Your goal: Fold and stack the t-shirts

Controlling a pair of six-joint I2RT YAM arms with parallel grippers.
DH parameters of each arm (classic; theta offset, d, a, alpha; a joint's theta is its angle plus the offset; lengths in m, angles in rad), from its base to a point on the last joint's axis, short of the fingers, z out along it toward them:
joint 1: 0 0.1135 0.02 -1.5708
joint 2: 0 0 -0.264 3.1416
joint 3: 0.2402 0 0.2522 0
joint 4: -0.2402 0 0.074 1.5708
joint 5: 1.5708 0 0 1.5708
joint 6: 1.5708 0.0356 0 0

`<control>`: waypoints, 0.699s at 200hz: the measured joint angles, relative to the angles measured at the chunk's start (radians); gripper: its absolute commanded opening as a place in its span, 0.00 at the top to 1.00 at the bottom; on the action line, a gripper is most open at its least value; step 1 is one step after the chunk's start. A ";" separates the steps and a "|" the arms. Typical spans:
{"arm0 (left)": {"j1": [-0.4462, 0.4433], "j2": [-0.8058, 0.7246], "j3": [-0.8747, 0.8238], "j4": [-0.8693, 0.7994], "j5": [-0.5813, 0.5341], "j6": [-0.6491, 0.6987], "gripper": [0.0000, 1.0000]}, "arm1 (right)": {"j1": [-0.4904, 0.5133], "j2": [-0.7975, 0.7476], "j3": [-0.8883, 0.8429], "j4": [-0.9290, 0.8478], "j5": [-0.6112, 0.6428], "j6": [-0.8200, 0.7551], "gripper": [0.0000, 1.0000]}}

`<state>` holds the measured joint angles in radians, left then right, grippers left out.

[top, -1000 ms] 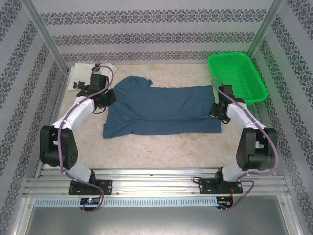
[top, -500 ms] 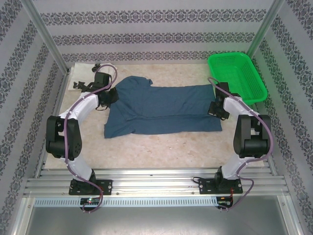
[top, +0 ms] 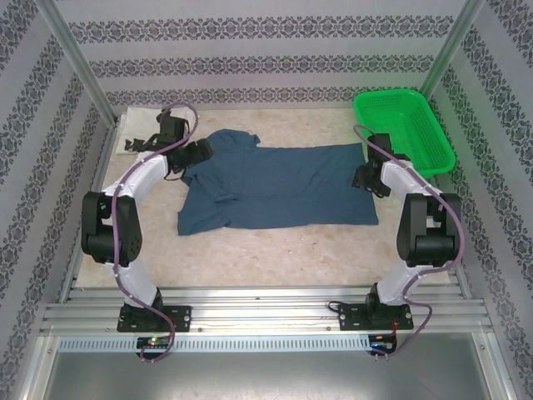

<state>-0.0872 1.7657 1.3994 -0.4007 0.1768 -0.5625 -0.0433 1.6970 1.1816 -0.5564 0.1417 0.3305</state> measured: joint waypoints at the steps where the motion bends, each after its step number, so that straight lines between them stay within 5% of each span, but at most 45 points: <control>1: 0.002 -0.003 0.006 0.000 0.000 0.000 0.00 | 0.000 -0.003 0.000 0.000 0.000 0.003 0.20; 19: 0.013 -0.056 0.027 -0.002 0.003 -0.019 0.00 | 0.000 -0.120 -0.010 0.002 -0.007 0.005 0.14; 66: 0.024 -0.391 -0.123 -0.104 0.025 -0.063 0.04 | -0.032 -0.490 -0.123 -0.056 -0.146 0.053 0.15; 107: 0.024 -0.592 -0.514 -0.184 0.058 -0.129 0.31 | -0.060 -0.589 -0.395 -0.115 -0.275 0.130 0.20; 140: 0.024 -0.587 -0.708 -0.219 0.078 -0.166 0.37 | -0.073 -0.591 -0.484 -0.155 -0.300 0.166 0.28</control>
<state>-0.0635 1.1782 0.6918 -0.6197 0.2546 -0.7280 -0.1162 1.1057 0.6979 -0.7116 -0.1585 0.4961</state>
